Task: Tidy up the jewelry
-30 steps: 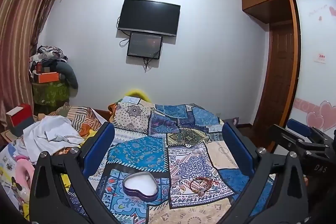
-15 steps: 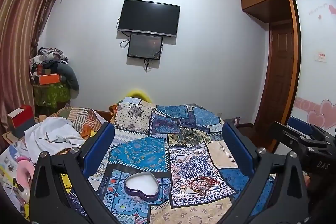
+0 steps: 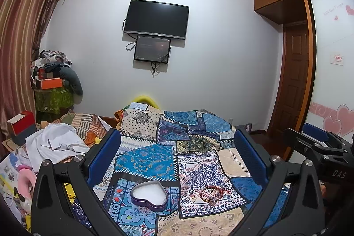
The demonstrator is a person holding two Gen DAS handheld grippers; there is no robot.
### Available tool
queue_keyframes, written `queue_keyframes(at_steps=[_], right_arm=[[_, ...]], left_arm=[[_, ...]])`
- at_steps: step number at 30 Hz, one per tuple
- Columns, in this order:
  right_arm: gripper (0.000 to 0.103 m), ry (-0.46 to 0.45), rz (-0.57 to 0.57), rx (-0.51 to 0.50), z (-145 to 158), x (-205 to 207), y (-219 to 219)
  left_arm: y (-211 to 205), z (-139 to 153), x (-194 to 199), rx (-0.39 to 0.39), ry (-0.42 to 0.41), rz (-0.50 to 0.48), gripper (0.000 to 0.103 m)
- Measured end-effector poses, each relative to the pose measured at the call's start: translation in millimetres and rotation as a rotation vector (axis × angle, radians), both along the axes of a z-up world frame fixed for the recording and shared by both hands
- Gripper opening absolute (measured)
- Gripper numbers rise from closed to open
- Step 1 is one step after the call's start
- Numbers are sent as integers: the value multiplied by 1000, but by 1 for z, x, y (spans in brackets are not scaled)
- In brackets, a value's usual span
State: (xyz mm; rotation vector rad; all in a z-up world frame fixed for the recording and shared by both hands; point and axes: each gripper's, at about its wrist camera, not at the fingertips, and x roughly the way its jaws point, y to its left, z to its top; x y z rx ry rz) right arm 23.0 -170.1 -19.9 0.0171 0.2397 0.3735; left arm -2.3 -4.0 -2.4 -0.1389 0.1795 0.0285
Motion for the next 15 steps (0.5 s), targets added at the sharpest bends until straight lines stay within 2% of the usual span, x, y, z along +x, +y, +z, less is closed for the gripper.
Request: queue_keyframes(at_steps=[15], right_arm=[[102, 3, 1, 6, -6, 2, -4]], left_arm=[[0, -1, -2, 0, 0, 2, 103]])
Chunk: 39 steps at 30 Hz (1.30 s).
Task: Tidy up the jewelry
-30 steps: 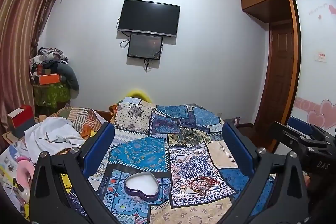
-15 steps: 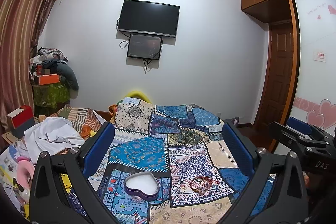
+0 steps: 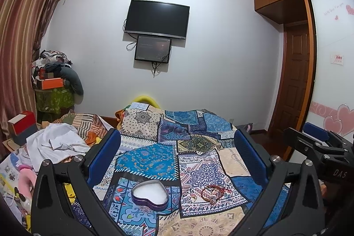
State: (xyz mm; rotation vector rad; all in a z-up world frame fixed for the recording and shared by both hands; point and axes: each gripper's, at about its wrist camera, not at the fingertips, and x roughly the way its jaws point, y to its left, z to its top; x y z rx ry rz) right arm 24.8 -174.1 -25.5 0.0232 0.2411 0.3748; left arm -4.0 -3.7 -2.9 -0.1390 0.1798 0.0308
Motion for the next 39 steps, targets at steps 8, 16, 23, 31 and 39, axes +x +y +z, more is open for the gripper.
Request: queue_keyframes(at_steps=[8, 16, 23, 31, 39], right_arm=[[102, 1, -1, -1, 0, 0, 0], [102, 1, 1, -1, 0, 0, 1], [102, 3, 2, -1, -1, 0, 1], [102, 17, -4, -5, -6, 5, 3], [102, 65, -18, -23, -19, 20, 5]], left_arm=[[-1, -1, 0, 5, -1, 3, 103], [-2, -2, 1, 7, 0, 4, 103], [-1, -2, 2, 9, 1, 7, 103], [-1, -7, 7, 7, 15, 4, 103], [3, -20, 27, 3, 83, -13, 103]])
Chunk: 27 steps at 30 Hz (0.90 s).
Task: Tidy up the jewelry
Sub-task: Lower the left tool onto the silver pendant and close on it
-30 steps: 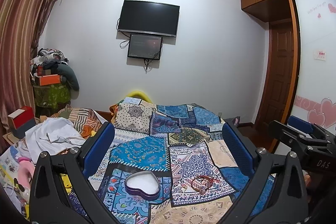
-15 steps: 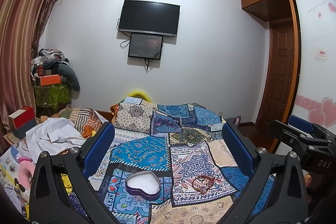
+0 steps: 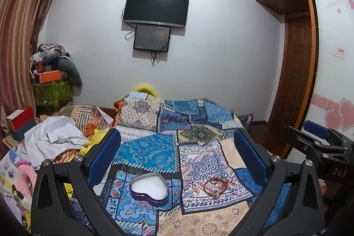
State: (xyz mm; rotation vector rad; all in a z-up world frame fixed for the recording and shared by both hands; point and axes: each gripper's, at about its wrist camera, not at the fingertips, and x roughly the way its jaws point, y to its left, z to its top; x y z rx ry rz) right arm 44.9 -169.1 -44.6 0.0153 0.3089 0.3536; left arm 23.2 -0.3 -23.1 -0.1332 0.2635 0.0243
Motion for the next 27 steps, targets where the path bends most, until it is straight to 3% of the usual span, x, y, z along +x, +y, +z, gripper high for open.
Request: queue_keyframes(at_steps=[7, 17, 22, 27], right_arm=[[102, 79, -33, -45, -28, 25, -6], [102, 263, -102, -159, -85, 61, -28], [102, 342, -82, -148, -105, 73, -37], [102, 384, -40, -124, -121, 83, -39]], left_arm=[[-3, -33, 37, 10, 138, -12, 103], [-22, -98, 85, 31, 372, -94, 103], [-32, -128, 104, 6, 486, -143, 98], [-49, -145, 112, 11, 532, -221, 91]])
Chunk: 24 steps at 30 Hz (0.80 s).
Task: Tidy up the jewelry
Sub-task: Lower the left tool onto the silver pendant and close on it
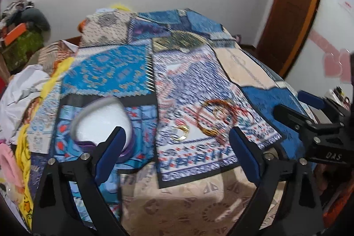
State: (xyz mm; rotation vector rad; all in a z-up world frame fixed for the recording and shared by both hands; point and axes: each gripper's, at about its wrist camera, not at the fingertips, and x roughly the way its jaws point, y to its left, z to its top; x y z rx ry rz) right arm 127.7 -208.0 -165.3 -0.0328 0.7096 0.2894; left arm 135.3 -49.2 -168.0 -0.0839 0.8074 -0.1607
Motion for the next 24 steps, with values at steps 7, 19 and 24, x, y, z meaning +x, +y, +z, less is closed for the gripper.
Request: queue_keyframes(at_steps=[7, 19, 24], right_arm=[[94, 52, 23, 29, -12, 9, -5], [71, 90, 45, 67, -17, 15, -13], [59, 90, 79, 57, -16, 16, -5]], left_arm=[[-25, -16, 10, -12, 73, -108, 70], [-37, -26, 20, -81, 116, -174, 30], [-35, -29, 23, -101, 117, -176, 18]])
